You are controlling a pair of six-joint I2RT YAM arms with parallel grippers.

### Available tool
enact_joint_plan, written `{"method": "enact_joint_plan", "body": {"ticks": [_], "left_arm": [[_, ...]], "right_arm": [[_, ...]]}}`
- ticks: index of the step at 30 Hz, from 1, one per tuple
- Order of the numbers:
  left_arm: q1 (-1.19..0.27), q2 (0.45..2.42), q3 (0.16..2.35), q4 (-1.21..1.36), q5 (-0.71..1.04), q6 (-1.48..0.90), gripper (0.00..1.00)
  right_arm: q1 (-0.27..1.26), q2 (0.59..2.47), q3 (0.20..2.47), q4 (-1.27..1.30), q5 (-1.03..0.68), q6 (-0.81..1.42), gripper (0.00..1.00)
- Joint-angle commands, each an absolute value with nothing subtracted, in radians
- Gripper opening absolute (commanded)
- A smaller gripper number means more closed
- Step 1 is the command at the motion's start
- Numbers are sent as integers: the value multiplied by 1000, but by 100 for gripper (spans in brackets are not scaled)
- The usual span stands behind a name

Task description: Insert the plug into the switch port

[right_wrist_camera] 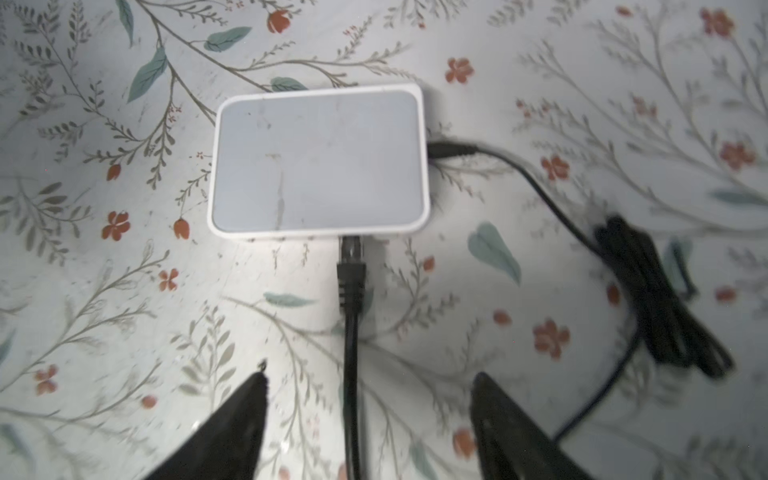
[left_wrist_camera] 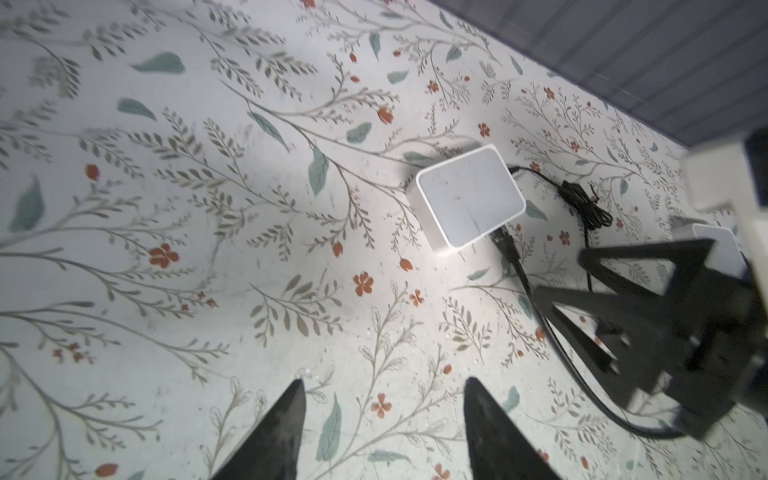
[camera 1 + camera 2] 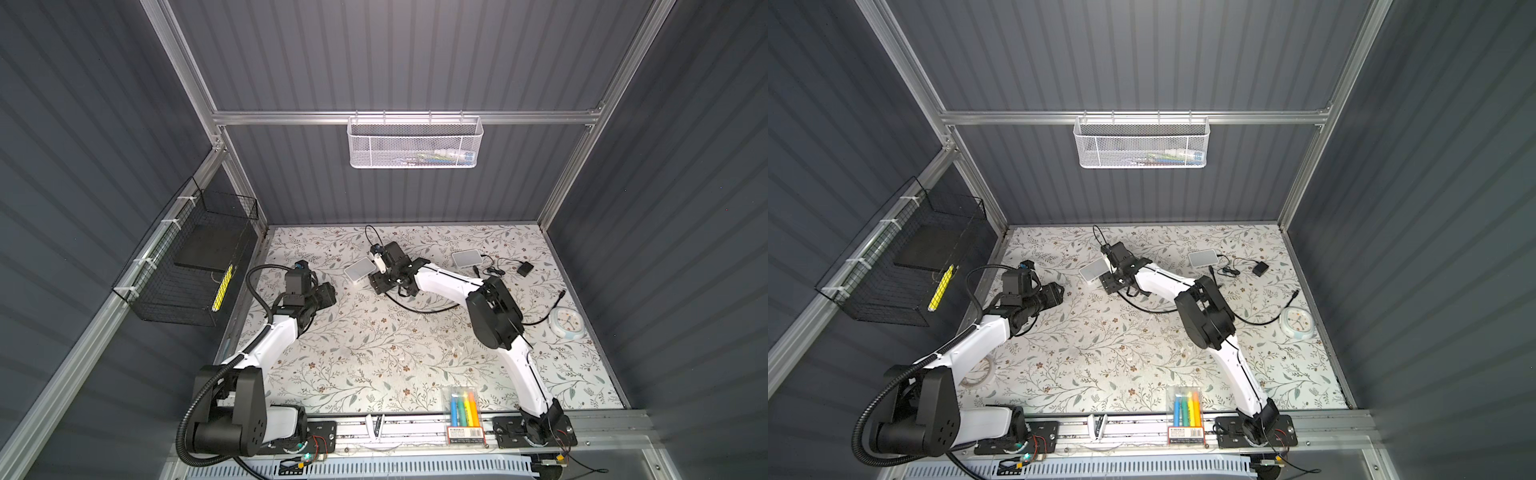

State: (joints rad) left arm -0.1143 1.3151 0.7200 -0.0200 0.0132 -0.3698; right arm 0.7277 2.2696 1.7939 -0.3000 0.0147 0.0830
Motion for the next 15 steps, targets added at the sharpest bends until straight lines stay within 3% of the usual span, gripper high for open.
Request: {"method": "enact_joint_plan", "body": {"ticks": [1,6,9,15], "left_arm": [[-114,1277,677,81,-153,-326,65],[-114,1276,600,237,-312,-275,80],[-114,1283,592,298,-346,-207,99],[-106,1353,550,410,-438,-111,100]], "right_arm": [[698,2049,1676,-225,56,78,99],[631,1744,1385,-119,110,64,99],[582,1570,1179,-2,190,52,99],[436,1277,855,103,333,47,99]]}}
